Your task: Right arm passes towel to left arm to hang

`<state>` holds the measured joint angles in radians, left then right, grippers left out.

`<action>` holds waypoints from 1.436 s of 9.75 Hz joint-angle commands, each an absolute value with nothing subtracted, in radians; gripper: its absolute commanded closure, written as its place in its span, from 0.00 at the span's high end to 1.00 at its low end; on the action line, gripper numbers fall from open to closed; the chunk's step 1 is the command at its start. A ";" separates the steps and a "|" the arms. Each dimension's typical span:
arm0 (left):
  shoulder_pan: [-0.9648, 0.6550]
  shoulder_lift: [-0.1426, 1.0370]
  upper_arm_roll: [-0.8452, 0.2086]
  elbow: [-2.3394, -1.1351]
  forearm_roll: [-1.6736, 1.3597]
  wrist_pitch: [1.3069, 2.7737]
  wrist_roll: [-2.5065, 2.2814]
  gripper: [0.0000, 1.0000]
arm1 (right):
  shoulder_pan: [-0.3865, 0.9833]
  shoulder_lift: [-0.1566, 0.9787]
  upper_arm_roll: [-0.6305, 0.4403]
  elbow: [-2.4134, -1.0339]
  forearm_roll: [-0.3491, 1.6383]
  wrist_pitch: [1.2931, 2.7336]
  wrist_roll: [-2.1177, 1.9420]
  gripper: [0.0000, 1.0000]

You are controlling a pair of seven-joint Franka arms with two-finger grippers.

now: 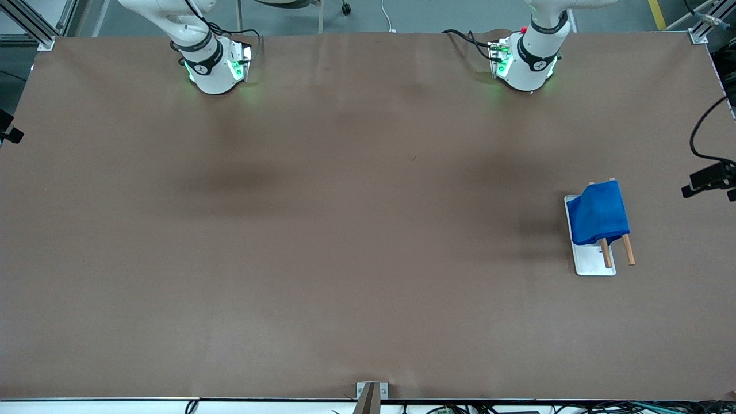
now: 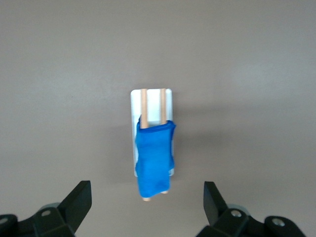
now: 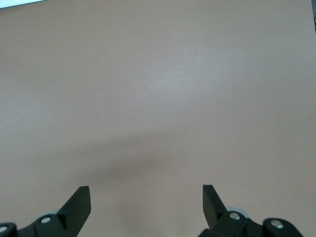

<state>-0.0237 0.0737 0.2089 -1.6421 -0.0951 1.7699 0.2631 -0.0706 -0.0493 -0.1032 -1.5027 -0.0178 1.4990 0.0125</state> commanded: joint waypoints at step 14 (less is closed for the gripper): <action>0.000 -0.058 0.011 -1.543 -0.074 1.465 0.032 1.00 | -0.094 -0.038 -0.095 -1.491 -0.018 1.480 0.011 1.00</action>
<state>0.0032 -0.0704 0.0143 -1.5210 -0.0694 1.4786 0.0431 -0.0870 -0.0409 -0.1010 -1.5027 -0.0173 1.4931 0.0125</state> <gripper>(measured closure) 0.000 0.000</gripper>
